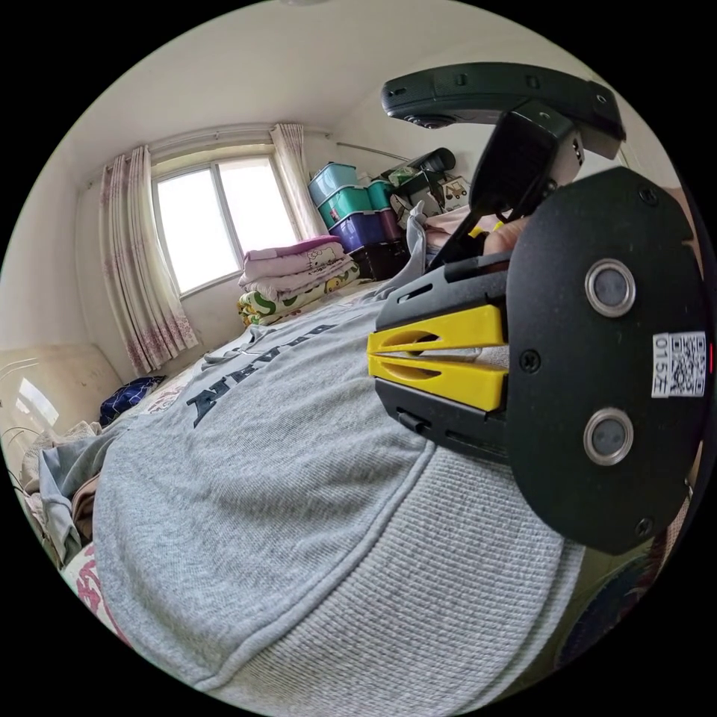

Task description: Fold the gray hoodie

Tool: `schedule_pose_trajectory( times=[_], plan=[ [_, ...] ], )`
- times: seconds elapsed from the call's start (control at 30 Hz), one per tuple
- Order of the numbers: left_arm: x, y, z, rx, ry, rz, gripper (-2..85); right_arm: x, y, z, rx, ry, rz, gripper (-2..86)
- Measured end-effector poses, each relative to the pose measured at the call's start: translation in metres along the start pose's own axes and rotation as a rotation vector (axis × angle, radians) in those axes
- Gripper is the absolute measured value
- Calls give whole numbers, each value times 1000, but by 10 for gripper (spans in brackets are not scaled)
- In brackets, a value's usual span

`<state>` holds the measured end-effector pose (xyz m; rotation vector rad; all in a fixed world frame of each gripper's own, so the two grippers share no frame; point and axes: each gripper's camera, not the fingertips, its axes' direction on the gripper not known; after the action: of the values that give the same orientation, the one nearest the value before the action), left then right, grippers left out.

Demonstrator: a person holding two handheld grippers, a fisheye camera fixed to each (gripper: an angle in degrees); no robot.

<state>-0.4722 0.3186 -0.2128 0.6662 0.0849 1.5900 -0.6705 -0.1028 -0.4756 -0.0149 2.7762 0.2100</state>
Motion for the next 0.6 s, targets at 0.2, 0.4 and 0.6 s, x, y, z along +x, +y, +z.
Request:
schedule_pose_trajectory(
  times=[0.2,0.4,0.6],
  plan=[
    [3,5,2,0,-1,0,-4,3,-7,6,-1,-2,0,131],
    [6,9,4,-1,0,-1,-3,5,-13,12,-1,-1,0,131],
    [8,14,7,0,3,-1,-3,7,-20,18,1,-2,1,131]
  ],
)
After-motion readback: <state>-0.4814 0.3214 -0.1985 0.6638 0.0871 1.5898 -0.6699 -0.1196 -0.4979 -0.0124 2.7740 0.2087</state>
